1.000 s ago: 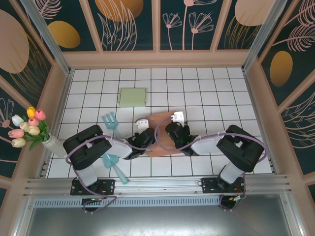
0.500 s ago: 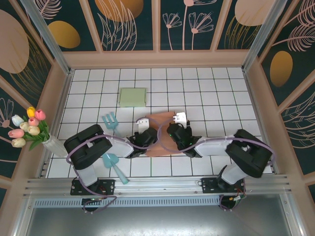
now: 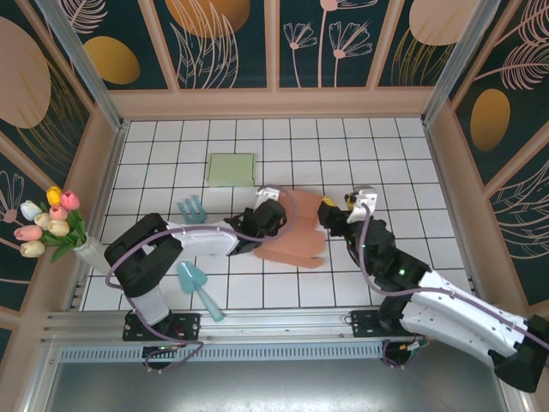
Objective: Fold the paper box
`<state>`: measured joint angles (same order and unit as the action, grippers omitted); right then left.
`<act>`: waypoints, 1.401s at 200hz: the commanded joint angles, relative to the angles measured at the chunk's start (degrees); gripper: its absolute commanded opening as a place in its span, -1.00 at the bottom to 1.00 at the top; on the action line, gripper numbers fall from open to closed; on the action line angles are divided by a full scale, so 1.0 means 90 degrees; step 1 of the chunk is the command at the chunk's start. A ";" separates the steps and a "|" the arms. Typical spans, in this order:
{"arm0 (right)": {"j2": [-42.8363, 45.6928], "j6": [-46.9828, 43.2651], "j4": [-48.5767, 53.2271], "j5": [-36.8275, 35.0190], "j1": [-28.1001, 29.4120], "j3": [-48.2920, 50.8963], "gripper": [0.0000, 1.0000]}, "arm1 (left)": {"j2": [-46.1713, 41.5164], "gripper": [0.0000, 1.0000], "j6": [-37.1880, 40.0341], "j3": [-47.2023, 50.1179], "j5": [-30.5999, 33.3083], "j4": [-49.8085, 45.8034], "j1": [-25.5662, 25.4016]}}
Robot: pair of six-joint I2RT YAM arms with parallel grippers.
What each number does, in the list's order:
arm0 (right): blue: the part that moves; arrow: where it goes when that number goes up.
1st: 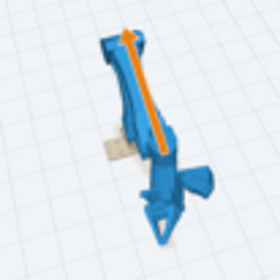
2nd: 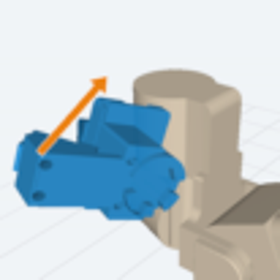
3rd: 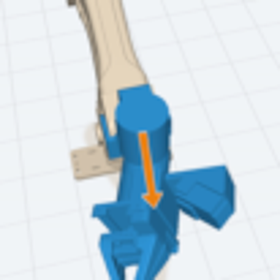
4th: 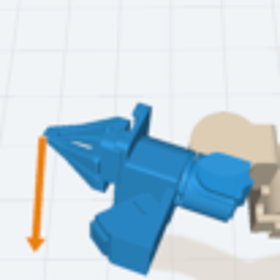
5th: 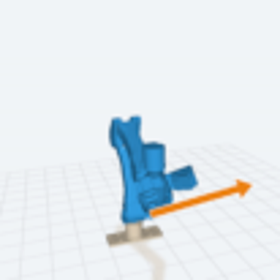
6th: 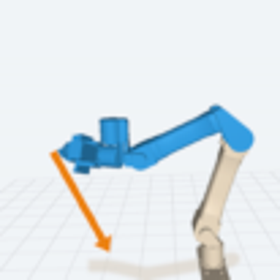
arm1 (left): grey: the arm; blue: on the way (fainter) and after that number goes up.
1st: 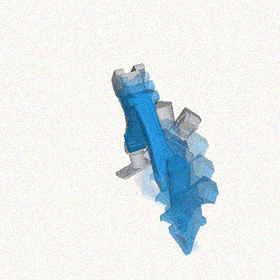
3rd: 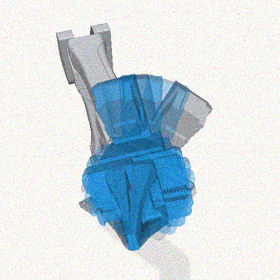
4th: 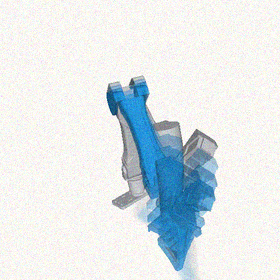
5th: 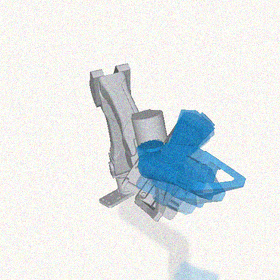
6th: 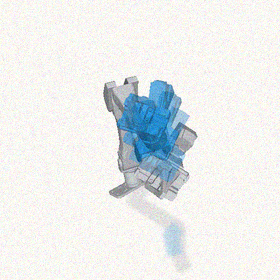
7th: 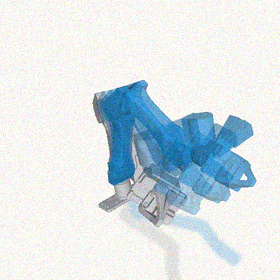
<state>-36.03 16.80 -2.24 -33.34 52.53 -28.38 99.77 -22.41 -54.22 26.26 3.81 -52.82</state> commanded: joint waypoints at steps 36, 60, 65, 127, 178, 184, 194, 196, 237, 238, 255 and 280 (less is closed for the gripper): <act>0.1550 0.0018 0.0197 0.0302 -0.0134 0.0975 0.30 | 0.0696 -1.00 0.2353 -0.1996 -0.0987 -0.3692 -0.0001; 0.1797 0.0047 0.0392 0.0392 -0.0129 0.0905 0.31 | 0.1240 -1.00 0.2494 -0.2650 -0.0804 -0.4708 -0.0007; 0.1829 0.0076 0.0390 0.0405 -0.0134 0.0925 0.31 | 0.1396 -1.00 0.2500 -0.2783 -0.0691 -0.4895 -0.0010; 0.1914 0.0258 0.0372 0.0780 -0.0127 0.0976 0.31 | 0.2366 -1.00 0.2908 -0.3663 -0.0053 -0.5554 -0.0007; 0.2011 0.0359 0.0338 0.0504 -0.0137 0.1083 0.31 | 0.2089 -0.34 0.3174 -0.4018 0.0220 -0.5406 -0.0010; 0.2012 0.0375 0.0355 0.0469 -0.0129 0.1091 0.32 | 0.2095 -0.28 0.3177 -0.4090 0.0292 -0.5437 -0.0006; 0.2012 0.0389 0.0365 0.0412 -0.0143 0.1101 0.31 | 0.2101 -0.25 0.3157 -0.4216 0.0403 -0.5479 -0.0009; 0.2012 0.0394 0.0373 0.0401 -0.0139 0.1102 0.31 | 0.2099 -0.24 0.3150 -0.4246 0.0417 -0.5474 -0.0008; 0.2016 0.0380 0.0370 0.0221 -0.0141 0.1176 0.32 | 0.1493 -0.09 0.2555 -0.4655 0.0826 -0.4990 -0.0006; 0.2014 0.0380 0.0368 0.0215 -0.0142 0.1178 0.31 | 0.1464 -0.09 0.2518 -0.4662 0.0829 -0.4977 -0.0008; 0.1992 0.0371 0.0359 0.0147 -0.0141 0.1219 0.31 | 0.0951 -0.07 0.1871 -0.4625 0.0753 -0.4685 -0.0010; 0.1879 0.0390 0.0347 0.0205 -0.0149 0.1230 0.32 | -0.0122 0.09 0.0298 -0.3643 0.0805 -0.4231 -0.0008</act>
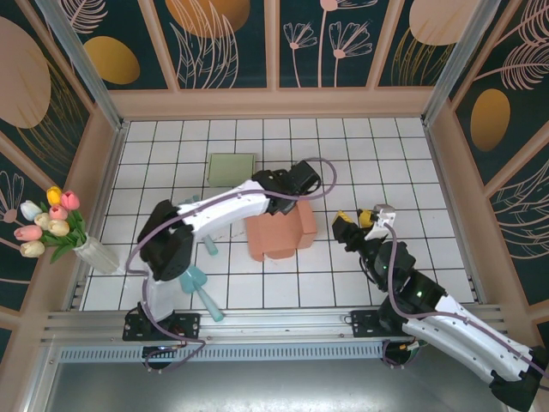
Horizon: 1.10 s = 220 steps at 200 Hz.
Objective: Fold the paper box
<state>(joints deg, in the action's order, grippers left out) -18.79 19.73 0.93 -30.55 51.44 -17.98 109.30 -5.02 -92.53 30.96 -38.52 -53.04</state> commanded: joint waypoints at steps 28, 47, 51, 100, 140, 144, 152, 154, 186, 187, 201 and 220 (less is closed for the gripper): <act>-0.0286 0.0026 -0.0079 -0.0047 -0.0030 0.0037 0.32 | -0.2952 0.28 -0.3509 0.2945 -0.0225 0.1454 0.0015; -0.0546 -0.0068 -0.0158 -0.0009 -0.0032 0.0034 0.32 | -0.3917 0.36 -0.4148 0.4606 -0.1026 0.2580 0.0097; -0.0620 -0.0108 -0.0193 0.0018 -0.0032 0.0035 0.32 | -0.4060 0.36 -0.4276 0.4894 -0.1199 0.2778 0.0138; -0.2243 -0.0113 -0.0235 0.0274 -0.0032 -0.0611 0.33 | -0.4701 0.32 -0.4770 0.6392 -0.1383 0.3935 0.0174; -0.4034 0.0005 -0.0367 0.0512 -0.0041 -0.1392 0.35 | -0.4723 0.35 -0.4940 0.6975 -0.1186 0.4661 0.0178; -0.4194 0.0019 -0.0398 0.0537 -0.0042 -0.1468 0.35 | -0.4714 0.36 -0.4963 0.7026 -0.1172 0.4728 0.0173; -0.4487 0.0070 -0.0436 0.0553 -0.0047 -0.1592 0.35 | -0.4726 0.36 -0.4984 0.7134 -0.1194 0.4878 0.0173; -0.4551 0.0088 -0.0443 0.0552 -0.0045 -0.1627 0.35 | -0.4728 0.36 -0.4998 0.7163 -0.1206 0.4915 0.0171; -0.5230 0.0285 -0.0555 0.0420 -0.0236 -0.1787 0.35 | -0.4822 0.36 -0.5098 0.7605 -0.1300 0.5492 0.0170; -0.5239 0.0292 -0.0559 0.0432 -0.0246 -0.1784 0.35 | -0.4826 0.36 -0.5098 0.7615 -0.1291 0.5501 0.0175; -0.5343 0.0328 -0.0711 0.0676 -0.0435 -0.1698 0.35 | -0.4873 0.37 -0.5102 0.7708 -0.1225 0.5562 0.0176; -0.5370 0.0420 -0.0797 0.0919 -0.0595 -0.1590 0.34 | -0.4898 0.38 -0.5091 0.7769 -0.1184 0.5601 0.0176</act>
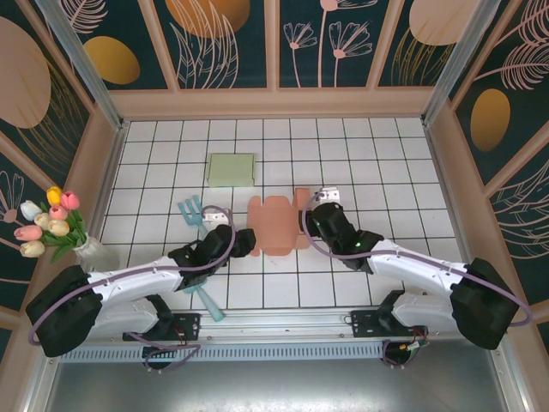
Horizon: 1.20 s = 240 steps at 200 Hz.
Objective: Fold the paper box
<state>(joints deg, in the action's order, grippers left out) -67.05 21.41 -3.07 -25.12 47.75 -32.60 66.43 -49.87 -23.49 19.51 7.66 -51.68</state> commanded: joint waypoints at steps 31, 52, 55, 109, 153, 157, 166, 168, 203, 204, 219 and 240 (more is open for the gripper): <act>0.0113 0.0388 -0.0442 0.0540 -0.0362 0.0254 0.33 | -0.0109 0.46 -0.0154 0.0185 0.0183 0.0571 0.0025; 0.0150 0.0472 -0.0466 0.0615 -0.0471 0.0388 0.33 | -0.0043 0.47 -0.0180 0.0182 0.0227 0.0592 0.0025; 0.0183 0.0473 -0.0455 0.0588 -0.0471 0.0398 0.32 | -0.0038 0.47 -0.0178 0.0182 0.0234 0.0595 0.0028; 0.0646 0.0299 -0.0181 0.0636 -0.0367 0.0181 0.34 | -0.0096 0.48 -0.0154 0.0141 0.0367 0.0470 0.0021; -0.0266 0.0138 0.0226 0.0758 -0.0123 -0.0525 0.84 | -0.0087 0.48 -0.0135 0.0139 0.0406 0.0468 0.0023; -0.0348 0.0139 0.0233 0.0755 -0.0111 -0.0582 0.86 | -0.0083 0.48 -0.0137 0.0144 0.0396 0.0472 0.0031; -0.0513 0.0147 0.0237 0.0765 -0.0100 -0.0665 0.88 | -0.0059 0.48 -0.0132 0.0155 0.0379 0.0481 0.0028; -0.0547 0.0155 0.0239 0.0769 -0.0100 -0.0677 0.88 | -0.0058 0.49 -0.0128 0.0158 0.0376 0.0478 0.0031; -0.0942 0.0219 0.0260 0.0644 -0.0124 -0.0777 0.83 | -0.0028 0.48 -0.0104 0.0168 0.0397 0.0471 0.0025; -0.0946 0.0219 0.0262 0.0643 -0.0127 -0.0780 0.83 | -0.0028 0.48 -0.0104 0.0168 0.0399 0.0474 0.0022; -0.0942 0.0247 0.0219 0.0740 -0.0225 -0.0721 0.80 | -0.0035 0.48 -0.0104 0.0168 0.0410 0.0468 0.0020; -0.0804 0.0272 0.0111 0.0992 -0.0465 -0.0538 0.75 | -0.0028 0.48 -0.0104 0.0193 0.0396 0.0508 0.0028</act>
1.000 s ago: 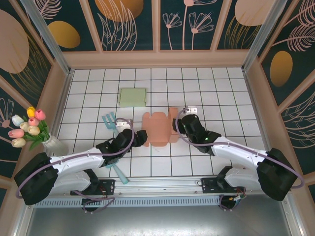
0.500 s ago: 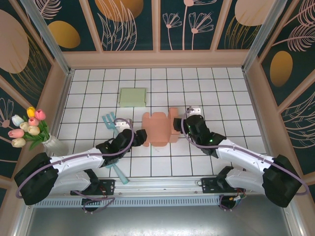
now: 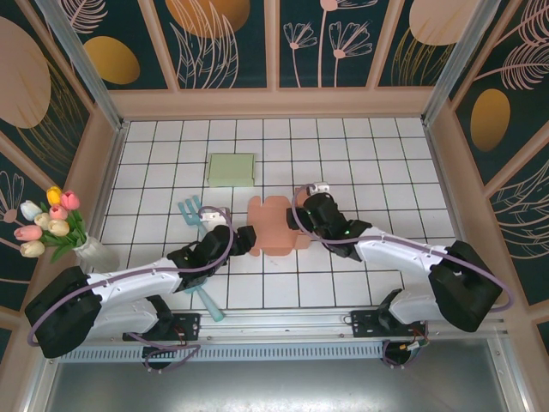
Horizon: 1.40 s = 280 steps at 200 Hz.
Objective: Fold the paper box
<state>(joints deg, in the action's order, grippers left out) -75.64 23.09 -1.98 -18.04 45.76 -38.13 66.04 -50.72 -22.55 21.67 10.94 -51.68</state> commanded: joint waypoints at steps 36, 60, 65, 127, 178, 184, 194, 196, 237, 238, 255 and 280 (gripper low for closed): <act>0.0598 0.0230 -0.0309 0.0856 -0.0919 0.0626 0.71 | 0.0120 0.48 -0.0021 0.0055 0.0106 0.0185 0.0025; 0.0870 0.0379 -0.0610 0.1460 -0.1552 0.1093 0.69 | 0.0284 0.53 -0.0084 -0.0061 0.0085 0.0218 0.0023; 0.0929 0.0414 -0.0687 0.1565 -0.1560 0.1193 0.69 | 0.0326 0.54 -0.0087 -0.0086 0.0038 0.0262 0.0026; 0.1572 0.1052 -0.1689 0.3299 -0.3105 0.2274 0.44 | 0.1108 0.52 -0.0278 -0.0501 -0.0868 0.1069 0.0002; 0.2142 0.1874 -0.2407 0.4075 -0.3328 0.2802 0.29 | 0.1947 0.50 -0.0457 -0.0734 -0.1409 0.1713 -0.0066; 0.2233 0.1956 -0.2445 0.4070 -0.3337 0.2861 0.24 | 0.2053 0.49 -0.0482 -0.0773 -0.1496 0.1782 -0.0076; 0.2370 0.2040 -0.2466 0.4032 -0.3356 0.2949 0.16 | 0.2188 0.48 -0.0513 -0.0840 -0.1573 0.1866 -0.0110; 0.2393 0.2057 -0.2458 0.4020 -0.3361 0.2967 0.15 | 0.2212 0.48 -0.0516 -0.0856 -0.1577 0.1869 -0.0108; 0.2659 0.2189 -0.2495 0.4165 -0.3581 0.3175 0.10 | 0.2417 0.48 -0.0566 -0.1076 -0.1606 0.1959 -0.0148; 0.2661 0.2190 -0.2495 0.4164 -0.3590 0.3173 0.09 | 0.2427 0.48 -0.0566 -0.1082 -0.1602 0.1959 -0.0147; 0.2653 0.2226 -0.2560 0.4221 -0.3592 0.3216 0.09 | 0.2526 0.47 -0.0609 -0.1137 -0.1637 0.2017 -0.0151; 0.2632 0.2205 -0.2593 0.4214 -0.3590 0.3265 0.09 | 0.2662 0.38 -0.0682 -0.1178 -0.1884 0.2267 -0.0152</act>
<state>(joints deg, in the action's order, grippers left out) -52.64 41.28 -20.99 16.64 13.47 -9.58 88.36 -55.86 -31.88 7.70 27.90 -52.51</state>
